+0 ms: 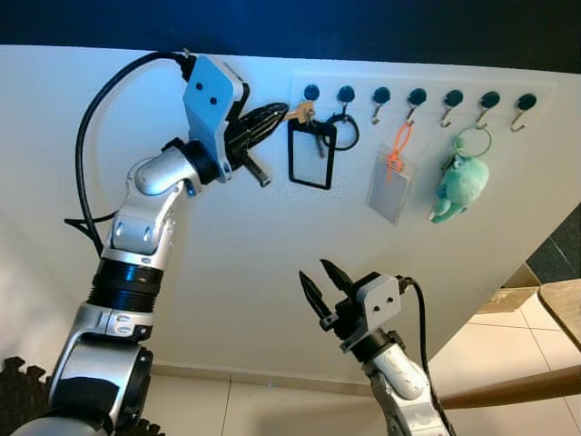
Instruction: Hang keys on a hook
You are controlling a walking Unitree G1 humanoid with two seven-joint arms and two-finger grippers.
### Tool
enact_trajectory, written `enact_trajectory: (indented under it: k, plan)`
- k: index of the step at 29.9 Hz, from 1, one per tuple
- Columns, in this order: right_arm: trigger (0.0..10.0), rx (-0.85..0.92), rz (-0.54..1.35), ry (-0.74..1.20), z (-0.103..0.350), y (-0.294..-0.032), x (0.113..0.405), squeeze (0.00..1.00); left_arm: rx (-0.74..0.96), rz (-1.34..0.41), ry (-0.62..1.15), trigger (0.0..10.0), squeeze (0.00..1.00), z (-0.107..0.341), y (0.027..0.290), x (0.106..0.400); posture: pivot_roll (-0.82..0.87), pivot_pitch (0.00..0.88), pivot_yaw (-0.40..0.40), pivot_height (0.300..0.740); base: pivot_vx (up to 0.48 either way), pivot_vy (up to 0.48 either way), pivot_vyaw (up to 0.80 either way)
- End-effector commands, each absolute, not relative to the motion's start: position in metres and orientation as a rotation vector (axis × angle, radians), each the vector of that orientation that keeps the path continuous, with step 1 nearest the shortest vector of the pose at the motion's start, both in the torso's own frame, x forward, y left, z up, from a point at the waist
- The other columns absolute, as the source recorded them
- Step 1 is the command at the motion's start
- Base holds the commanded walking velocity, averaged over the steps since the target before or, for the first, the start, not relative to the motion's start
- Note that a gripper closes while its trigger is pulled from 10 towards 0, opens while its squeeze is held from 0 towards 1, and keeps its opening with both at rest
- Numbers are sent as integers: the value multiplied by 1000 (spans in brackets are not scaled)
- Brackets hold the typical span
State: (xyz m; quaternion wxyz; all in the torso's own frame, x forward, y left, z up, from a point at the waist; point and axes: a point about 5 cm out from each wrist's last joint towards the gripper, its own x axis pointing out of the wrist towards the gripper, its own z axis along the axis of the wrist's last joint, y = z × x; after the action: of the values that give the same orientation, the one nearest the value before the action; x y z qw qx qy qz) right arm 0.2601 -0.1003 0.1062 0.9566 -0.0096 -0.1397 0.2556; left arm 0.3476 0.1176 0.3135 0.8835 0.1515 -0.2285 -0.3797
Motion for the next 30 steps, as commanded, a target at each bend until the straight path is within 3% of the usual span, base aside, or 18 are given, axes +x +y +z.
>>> enact_trajectory:
  k: [1,12,30]
  plan:
    - [10000,-13,524,-261,103,-100,258,0,342,-780,-466,10000,0,311,122,348,37,81,-16,740,0,0,0]
    - [10000,-13,521,-252,102,-101,257,0,376,-770,-423,10000,0,304,123,352,33,82,-13,740,0,0,0]
    - [10000,-23,539,-217,94,-100,254,0,527,-813,-148,10000,0,254,135,351,37,77,-15,740,0,0,0]
